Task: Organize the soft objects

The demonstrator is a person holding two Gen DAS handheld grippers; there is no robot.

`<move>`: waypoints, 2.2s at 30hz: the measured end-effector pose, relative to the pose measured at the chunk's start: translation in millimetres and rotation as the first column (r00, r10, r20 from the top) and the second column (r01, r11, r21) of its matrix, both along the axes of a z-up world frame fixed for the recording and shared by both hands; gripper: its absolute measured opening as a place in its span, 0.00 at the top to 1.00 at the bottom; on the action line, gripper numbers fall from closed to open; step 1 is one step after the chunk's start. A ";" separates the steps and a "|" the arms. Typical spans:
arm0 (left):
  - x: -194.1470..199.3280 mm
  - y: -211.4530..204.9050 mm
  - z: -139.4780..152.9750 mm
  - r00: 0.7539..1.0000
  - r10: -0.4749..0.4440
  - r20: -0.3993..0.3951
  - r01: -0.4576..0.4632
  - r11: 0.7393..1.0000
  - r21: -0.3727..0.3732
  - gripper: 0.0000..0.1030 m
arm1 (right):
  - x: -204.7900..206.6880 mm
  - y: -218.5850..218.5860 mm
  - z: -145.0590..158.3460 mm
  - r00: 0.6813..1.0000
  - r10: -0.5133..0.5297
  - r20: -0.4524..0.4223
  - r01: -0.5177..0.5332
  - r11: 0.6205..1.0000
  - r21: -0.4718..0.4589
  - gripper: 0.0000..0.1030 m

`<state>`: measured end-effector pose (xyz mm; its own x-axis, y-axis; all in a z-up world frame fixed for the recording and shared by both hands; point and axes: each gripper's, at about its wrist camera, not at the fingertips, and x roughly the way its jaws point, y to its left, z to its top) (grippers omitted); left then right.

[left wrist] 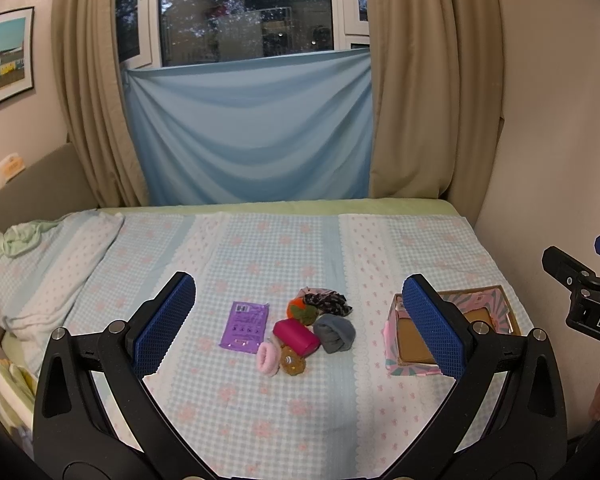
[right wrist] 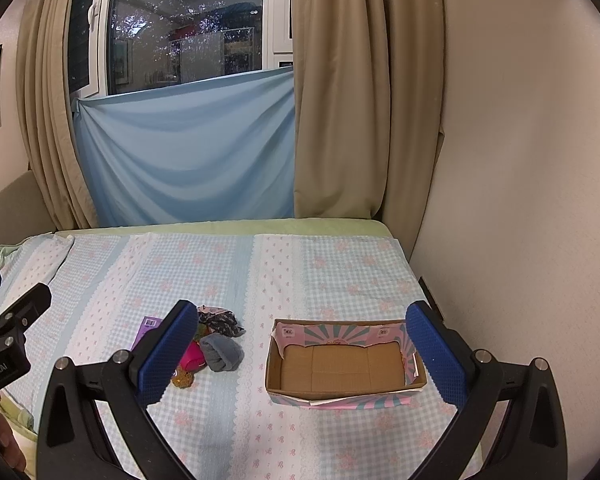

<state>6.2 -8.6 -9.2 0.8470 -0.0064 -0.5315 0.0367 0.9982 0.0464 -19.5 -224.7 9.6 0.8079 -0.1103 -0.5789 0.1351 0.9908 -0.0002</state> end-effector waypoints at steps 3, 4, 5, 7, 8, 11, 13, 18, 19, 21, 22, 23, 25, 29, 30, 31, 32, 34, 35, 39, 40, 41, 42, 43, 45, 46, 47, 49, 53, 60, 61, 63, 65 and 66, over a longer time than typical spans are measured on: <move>-1.5 -2.4 0.1 1.000 -0.001 -0.003 0.001 1.000 0.003 0.00 | 0.0 -0.3 0.0 1.000 0.001 0.001 -0.001 1.000 -0.001 0.00; -1.5 -3.3 0.4 1.000 -0.001 -0.003 0.001 1.000 0.004 0.00 | -0.3 -0.5 -0.1 1.000 0.001 0.000 -0.001 1.000 0.000 0.00; -1.9 -2.2 0.6 1.000 -0.001 -0.003 0.001 1.000 0.003 0.00 | -0.5 -0.3 -0.1 1.000 0.001 0.002 -0.001 1.000 0.000 0.00; -2.3 -2.6 0.8 1.000 -0.002 -0.004 0.002 1.000 -0.001 0.00 | -0.5 -1.1 0.1 1.000 0.004 0.004 -0.004 1.000 0.000 0.00; -2.9 -2.3 0.5 1.000 -0.002 -0.003 0.001 1.000 -0.005 0.00 | -1.0 -1.6 0.3 1.000 0.005 0.006 -0.005 1.000 -0.001 0.00; -5.0 -0.6 0.0 1.000 0.002 -0.001 -0.002 1.000 -0.016 0.00 | -2.0 -2.9 0.3 1.000 0.008 0.008 -0.008 1.000 -0.003 0.00; -6.3 0.9 -2.0 1.000 0.008 -0.003 -0.008 1.000 -0.023 0.00 | -2.0 -4.1 -0.1 1.000 0.011 0.009 -0.011 1.000 -0.006 0.00; -8.9 8.0 -15.3 0.998 0.054 -0.033 -0.055 0.998 -0.032 0.00 | 1.5 -4.5 -6.7 0.999 0.045 -0.008 -0.045 0.999 -0.007 0.00; -8.9 10.9 -21.9 0.996 0.075 -0.053 -0.077 0.997 -0.032 0.00 | 2.8 -3.9 -9.8 0.998 0.057 -0.014 -0.057 0.998 -0.007 0.00; -7.9 16.6 -31.4 0.990 0.115 -0.087 -0.118 0.993 -0.029 0.00 | 7.7 -1.7 -18.3 0.995 0.095 -0.031 -0.095 0.995 -0.001 0.00; -7.9 19.8 -35.8 0.987 0.127 -0.102 -0.131 0.991 -0.033 0.00 | 10.1 -0.7 -22.6 0.993 0.115 -0.040 -0.115 0.993 0.007 0.00; -7.5 25.1 -42.1 0.983 0.136 -0.123 -0.142 0.989 -0.042 0.00 | 13.2 0.5 -28.2 0.989 0.142 -0.050 -0.141 0.990 0.020 0.00; -6.4 35.2 -53.7 0.977 0.144 -0.159 -0.154 0.987 -0.054 0.00 | 21.8 6.0 -41.0 0.980 0.184 -0.073 -0.181 0.982 0.046 0.00; 5.3 60.6 -81.3 0.965 0.141 -0.221 -0.162 0.984 -0.079 0.00 | 42.9 24.4 -61.8 0.968 0.221 -0.116 -0.213 0.974 0.079 0.00; 10.0 67.5 -88.9 0.963 0.134 -0.235 -0.158 0.984 -0.087 0.00 | 49.4 30.7 -67.4 0.965 0.230 -0.125 -0.220 0.971 0.092 0.00; 16.6 75.6 -97.7 0.960 0.124 -0.253 -0.152 0.984 -0.095 0.00 | 56.0 37.0 -73.2 0.963 0.235 -0.135 -0.223 0.970 0.100 0.00; 23.2 82.8 -106.7 0.956 0.117 -0.271 -0.149 0.984 -0.100 0.00 | 60.6 42.0 -78.8 0.961 0.238 -0.143 -0.224 0.969 0.107 0.00; 40.2 99.5 -125.9 0.947 0.104 -0.305 -0.145 0.982 -0.117 0.00 | 69.7 52.5 -89.2 0.958 0.241 -0.158 -0.224 0.968 0.116 0.00; 48.9 107.1 -136.4 0.943 0.098 -0.319 -0.145 0.981 -0.127 0.00 | 78.6 60.7 -98.3 0.957 0.232 -0.174 -0.214 0.970 0.114 0.00; 89.7 134.7 -191.4 0.920 0.065 -0.388 -0.140 0.976 -0.168 0.01 | 107.2 82.9 -136.3 0.952 0.204 -0.226 -0.178 0.975 0.132 0.00; 97.7 139.6 -203.9 0.915 0.054 -0.400 -0.134 0.976 -0.174 0.01 | 112.5 87.6 -145.0 0.951 0.199 -0.238 -0.170 0.976 0.139 0.00; 107.5 144.0 -219.3 0.909 0.042 -0.414 -0.126 0.976 -0.179 0.01 | 123.2 95.6 -162.5 0.947 0.189 -0.262 -0.154 0.977 0.147 0.00; 115.8 146.5 -234.0 0.904 0.030 -0.427 -0.118 0.977 -0.180 0.01 | 130.0 100.6 -174.2 0.945 0.180 -0.274 -0.143 0.978 0.149 0.00; 126.4 149.4 -253.3 0.897 0.013 -0.443 -0.104 0.978 -0.182 0.01 | 136.2 105.9 -185.2 0.943 0.170 -0.285 -0.132 0.980 0.148 0.00; 140.7 151.5 -281.8 0.887 -0.012 -0.462 -0.082 0.980 -0.182 0.01 | 152.6 118.3 -213.5 0.939 0.152 -0.308 -0.110 0.983 0.150 0.00; 146.2 150.8 -293.9 0.883 -0.021 -0.469 -0.073 0.981 -0.182 0.01 | 158.4 122.9 -223.1 0.937 0.145 -0.317 -0.100 0.983 0.153 0.00; 152.7 150.8 -309.3 0.878 -0.036 -0.477 -0.059 0.981 -0.183 0.01 | 168.4 128.7 -239.9 0.934 0.135 -0.330 -0.086 0.983 0.161 0.00; 160.9 149.2 -332.1 0.869 -0.057 -0.491 -0.039 0.982 -0.182 0.01 | 182.3 137.4 -262.9 0.931 0.122 -0.345 -0.065 0.983 0.174 0.00; 177.2 148.3 -375.4 0.853 -0.095 -0.514 -0.004 0.982 -0.190 0.06 | 205.2 145.7 -301.5 0.920 0.092 -0.380 -0.019 0.982 0.190 0.00; 199.2 150.3 -422.9 0.828 -0.139 -0.544 0.019 0.975 -0.221 0.20 | 233.9 146.2 -363.2 0.904 0.037 -0.426 0.054 0.978 0.200 0.00; 201.1 150.3 -426.8 0.824 -0.148 -0.547 0.024 0.974 -0.227 0.21 | 237.5 146.5 -369.1 0.903 0.034 -0.429 0.061 0.977 0.205 0.00; 204.2 148.6 -432.2 0.819 -0.171 -0.548 0.041 0.969 -0.242 0.21 | 243.4 146.5 -380.9 0.899 0.024 -0.438 0.076 0.975 0.210 0.01; 206.1 143.4 -434.0 0.816 -0.190 -0.546 0.064 0.968 -0.241 0.25 | 248.6 146.0 -390.7 0.897 0.018 -0.442 0.088 0.972 0.218 0.04; 207.9 139.6 -435.8 0.812 -0.200 -0.549 0.080 0.968 -0.236 0.32 | 250.9 145.5 -394.6 0.896 0.016 -0.445 0.093 0.970 0.224 0.05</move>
<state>214.1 131.1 -445.0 0.3792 -0.2546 -0.8896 0.1360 0.9663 -0.2186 231.4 -79.2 -385.0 0.4615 0.0460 -0.8859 0.2134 0.9636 0.1613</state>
